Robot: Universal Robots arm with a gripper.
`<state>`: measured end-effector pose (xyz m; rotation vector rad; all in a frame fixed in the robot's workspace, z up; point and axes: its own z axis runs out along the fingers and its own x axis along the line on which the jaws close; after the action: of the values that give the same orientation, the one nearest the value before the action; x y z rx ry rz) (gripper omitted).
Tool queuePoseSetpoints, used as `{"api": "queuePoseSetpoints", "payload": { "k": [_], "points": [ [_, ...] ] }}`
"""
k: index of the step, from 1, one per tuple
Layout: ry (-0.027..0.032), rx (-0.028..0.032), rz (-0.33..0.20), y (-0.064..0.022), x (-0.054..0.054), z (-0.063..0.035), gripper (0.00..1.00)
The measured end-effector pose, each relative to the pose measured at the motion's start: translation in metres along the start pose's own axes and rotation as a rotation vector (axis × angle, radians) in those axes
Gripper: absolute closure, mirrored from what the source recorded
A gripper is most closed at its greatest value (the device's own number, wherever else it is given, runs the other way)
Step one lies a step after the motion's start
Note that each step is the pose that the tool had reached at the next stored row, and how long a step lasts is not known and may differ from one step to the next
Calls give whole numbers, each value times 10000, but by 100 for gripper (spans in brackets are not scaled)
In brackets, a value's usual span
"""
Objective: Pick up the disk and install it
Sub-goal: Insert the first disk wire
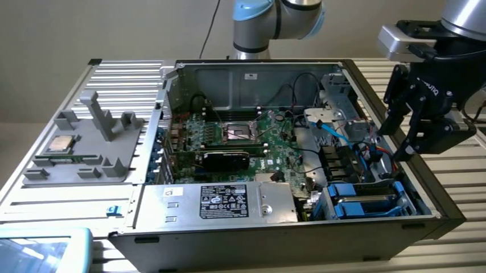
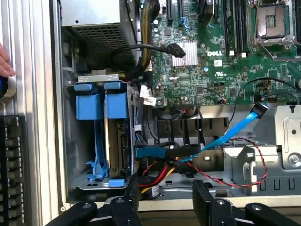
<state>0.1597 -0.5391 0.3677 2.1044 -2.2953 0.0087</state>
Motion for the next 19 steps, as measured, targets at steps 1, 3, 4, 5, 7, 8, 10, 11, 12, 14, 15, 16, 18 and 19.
{"api": "queuePoseSetpoints", "payload": {
  "k": [1, 3, 4, 5, 7, 8, 10, 11, 12, 14, 15, 16, 18, 19],
  "points": [
    [-3, -4, 164, 0, 0, 16, 42],
    [-8, -6, 436, 0, -1, 41, 42],
    [-9, -2, 531, 0, -2, 49, 42],
    [-10, 3, 618, 0, -2, 56, 42],
    [-14, 8, 791, 5, -3, 76, 42],
    [-15, 10, 868, 9, -3, 84, 42],
    [-17, 9, 969, 33, -4, 99, 42],
    [-18, 8, 1008, 48, -5, 106, 42],
    [-19, 7, 1048, 63, -6, 113, 42],
    [-19, 6, 1140, 89, -7, 123, 42],
    [-22, 6, 1186, 99, -7, 128, 42],
    [-22, 7, 1238, 110, -8, 133, 42],
    [-23, 8, 1332, 130, -9, 144, 42],
    [-22, 7, 1361, 139, -12, 151, 42]
  ]
}}
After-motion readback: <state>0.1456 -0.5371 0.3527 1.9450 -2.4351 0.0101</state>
